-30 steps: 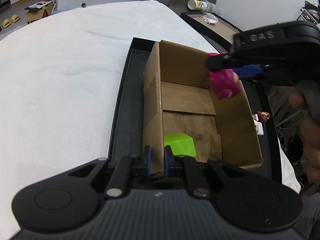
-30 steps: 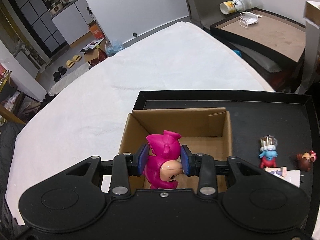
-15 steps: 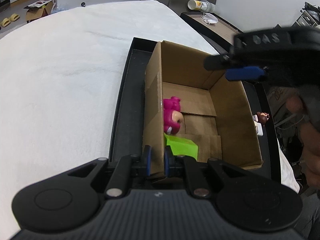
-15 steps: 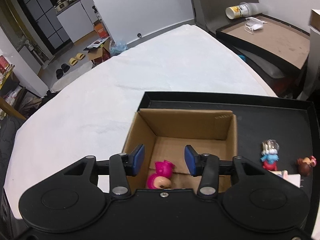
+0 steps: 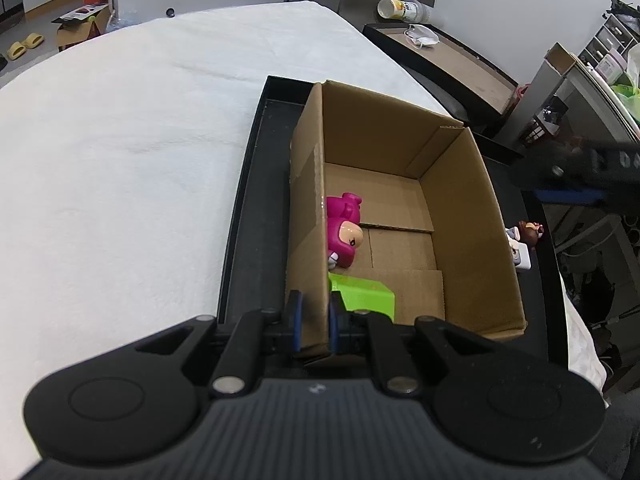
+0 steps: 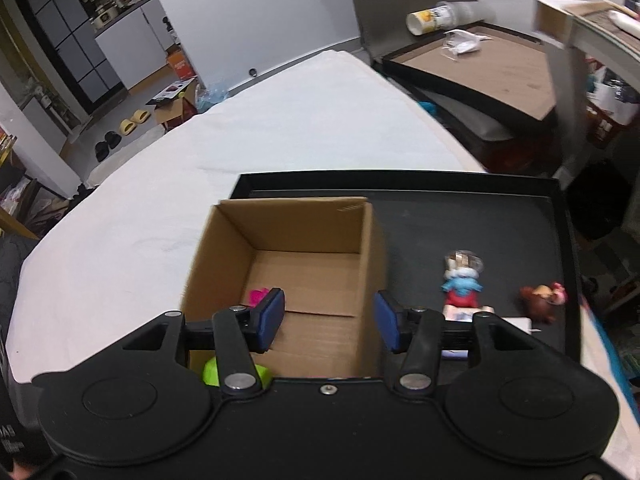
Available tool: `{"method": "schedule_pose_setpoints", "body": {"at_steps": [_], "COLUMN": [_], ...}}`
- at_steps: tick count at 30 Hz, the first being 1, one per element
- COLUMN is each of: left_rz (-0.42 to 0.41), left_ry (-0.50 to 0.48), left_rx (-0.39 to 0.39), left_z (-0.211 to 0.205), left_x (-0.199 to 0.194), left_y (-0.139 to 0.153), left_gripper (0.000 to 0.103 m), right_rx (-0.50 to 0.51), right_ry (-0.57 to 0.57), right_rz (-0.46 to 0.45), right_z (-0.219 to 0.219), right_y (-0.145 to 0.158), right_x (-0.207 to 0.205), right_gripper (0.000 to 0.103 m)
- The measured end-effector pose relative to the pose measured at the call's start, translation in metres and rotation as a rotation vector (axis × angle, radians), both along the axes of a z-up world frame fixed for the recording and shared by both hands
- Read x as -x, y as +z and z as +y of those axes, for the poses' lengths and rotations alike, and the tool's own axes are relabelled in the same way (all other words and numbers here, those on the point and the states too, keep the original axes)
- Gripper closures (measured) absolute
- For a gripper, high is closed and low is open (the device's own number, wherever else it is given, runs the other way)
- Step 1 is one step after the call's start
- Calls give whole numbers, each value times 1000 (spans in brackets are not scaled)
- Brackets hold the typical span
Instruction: Organize rigid objects
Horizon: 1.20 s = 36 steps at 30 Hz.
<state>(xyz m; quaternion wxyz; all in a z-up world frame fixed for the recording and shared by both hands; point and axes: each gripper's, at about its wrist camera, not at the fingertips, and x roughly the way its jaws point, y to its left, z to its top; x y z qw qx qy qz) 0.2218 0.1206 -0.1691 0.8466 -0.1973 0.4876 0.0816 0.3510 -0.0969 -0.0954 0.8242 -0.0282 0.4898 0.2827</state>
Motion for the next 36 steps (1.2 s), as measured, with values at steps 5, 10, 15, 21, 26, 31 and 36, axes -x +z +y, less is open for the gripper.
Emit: {"method": "schedule_pose_setpoints", "body": {"at_steps": [5, 10, 15, 21, 26, 31, 36], "left_rz": [3, 8, 18, 31, 41, 47, 52], "left_ry": [9, 14, 21, 31, 45, 52, 61], "left_rx": [-9, -27, -41, -52, -60, -73, -82], "left_z": [-1, -4, -6, -8, -10, -12, -14], "left_x": [-1, -1, -2, -3, -4, -5, -7], "left_y": [0, 0, 0, 0, 0, -1, -2], "left_gripper": [91, 92, 92, 92, 92, 92, 92], "right_rx": [1, 1, 0, -21, -37, -45, -56], "right_ry": [-26, -58, -97, -138, -155, -172, -196], "right_rz": [-10, -13, -12, 13, 28, 42, 66], "right_z": [-27, -53, -80, -106, -122, -134, -143], "right_y": [-1, -4, -9, -20, -26, -34, -45], "right_x": [-1, -2, -5, -7, -7, -10, -17], "right_gripper": [49, 48, 47, 46, 46, 46, 46]}}
